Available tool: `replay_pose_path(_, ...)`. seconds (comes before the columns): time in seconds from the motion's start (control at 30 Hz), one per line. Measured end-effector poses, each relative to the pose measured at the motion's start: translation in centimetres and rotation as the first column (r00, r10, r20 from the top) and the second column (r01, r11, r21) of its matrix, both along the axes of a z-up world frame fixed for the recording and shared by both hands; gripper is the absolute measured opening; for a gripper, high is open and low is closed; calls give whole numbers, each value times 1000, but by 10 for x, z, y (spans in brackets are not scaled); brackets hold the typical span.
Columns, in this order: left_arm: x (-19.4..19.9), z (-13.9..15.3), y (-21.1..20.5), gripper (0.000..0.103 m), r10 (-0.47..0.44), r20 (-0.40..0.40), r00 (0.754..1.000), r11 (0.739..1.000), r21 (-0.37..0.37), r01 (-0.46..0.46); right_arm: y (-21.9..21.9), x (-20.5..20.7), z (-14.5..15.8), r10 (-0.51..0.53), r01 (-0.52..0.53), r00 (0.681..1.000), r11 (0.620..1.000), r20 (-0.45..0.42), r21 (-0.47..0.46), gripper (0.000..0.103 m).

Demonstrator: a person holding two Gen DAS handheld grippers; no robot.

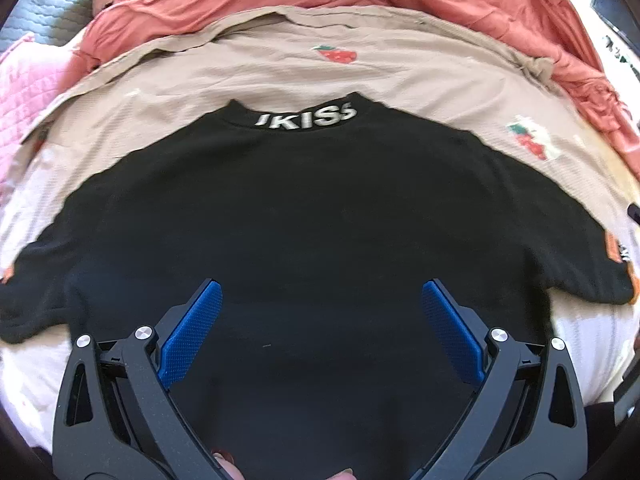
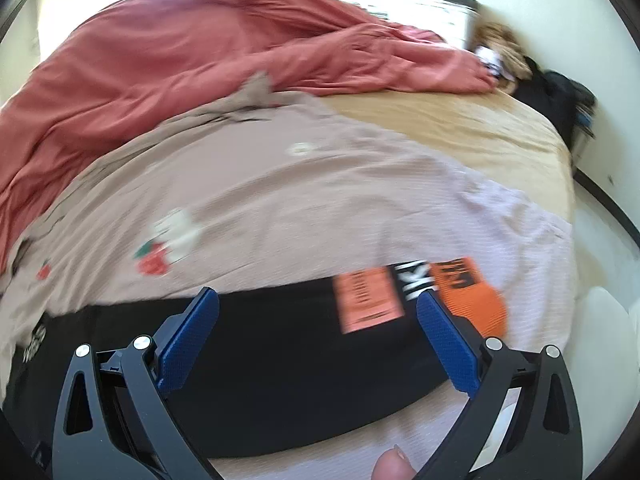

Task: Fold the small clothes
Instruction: 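Move the right tool to the orange sleeve cuff and close on it, then carry the held sleeve across the shirt body and open the right tool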

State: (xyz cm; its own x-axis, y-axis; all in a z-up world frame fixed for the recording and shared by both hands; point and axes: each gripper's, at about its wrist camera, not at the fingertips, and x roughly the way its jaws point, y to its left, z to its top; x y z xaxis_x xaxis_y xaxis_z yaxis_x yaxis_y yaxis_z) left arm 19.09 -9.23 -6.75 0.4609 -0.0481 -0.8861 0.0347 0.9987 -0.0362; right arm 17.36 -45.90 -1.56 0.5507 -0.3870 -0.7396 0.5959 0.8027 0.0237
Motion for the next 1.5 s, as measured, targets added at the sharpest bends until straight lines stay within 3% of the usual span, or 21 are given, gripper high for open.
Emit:
replay_pose_path(0.17,3,-4,-21,94,-44,20,999,999,13,44,-45,-13,-5,-134,132,990,990,-47,-41,99)
replay_pose_path(0.33,5,-11,-34,94,-62,38,997,997,49,60,-84,-32,-26,-256,263,961,962,-102,66,98)
replay_pose_path(0.43,6,-20,-38,94,-61,32,998,996,72,59,-85,-34,-33,-257,269,958,958,-130,93,96)
replay_pose_path(0.57,7,-36,-42,94,-61,10,998,987,148,59,-83,-29,-38,-239,256,957,963,-166,86,63)
replay_pose_path(0.6,8,-41,-42,94,-59,-2,998,987,148,59,-83,-30,-39,-237,255,957,962,-168,94,58)
replay_pose_path(0.7,9,-47,-36,94,-40,-12,999,994,105,41,-82,-29,-36,-223,240,965,965,-140,111,28)
replay_pose_path(0.73,9,-47,-35,94,-40,-11,999,994,98,41,-82,-28,-35,-224,237,966,966,-131,99,11)
replay_pose_path(0.77,9,-47,-34,94,-39,-12,999,995,91,40,-80,-28,-31,-220,230,969,969,-113,85,10)
replay_pose_path(0.9,8,-41,-26,94,-23,-4,1000,999,43,23,-67,-23,-18,-127,128,992,985,-17,115,9)
replay_pose_path(1.07,3,-33,-5,94,30,6,1000,999,-25,-30,-42,-16,-5,-12,5,998,994,54,113,9)
replay_pose_path(1.17,1,-29,4,94,50,14,999,998,-33,-49,-41,-13,-3,-26,22,999,997,41,80,9)
replay_pose_path(1.33,1,-23,13,94,73,18,997,997,-36,-73,-54,-20,-5,-93,86,994,989,53,119,10)
replay_pose_path(1.4,2,-24,14,94,78,12,997,996,-33,-77,-66,-30,-7,-185,181,982,979,37,97,26)
replay_pose_path(1.43,2,-24,15,94,77,13,997,997,-30,-76,-75,-37,-10,-240,234,970,965,37,121,46)
replay_pose_path(1.5,3,-24,14,94,74,12,997,997,-24,-73,-89,-46,-17,-291,284,957,943,17,172,51)
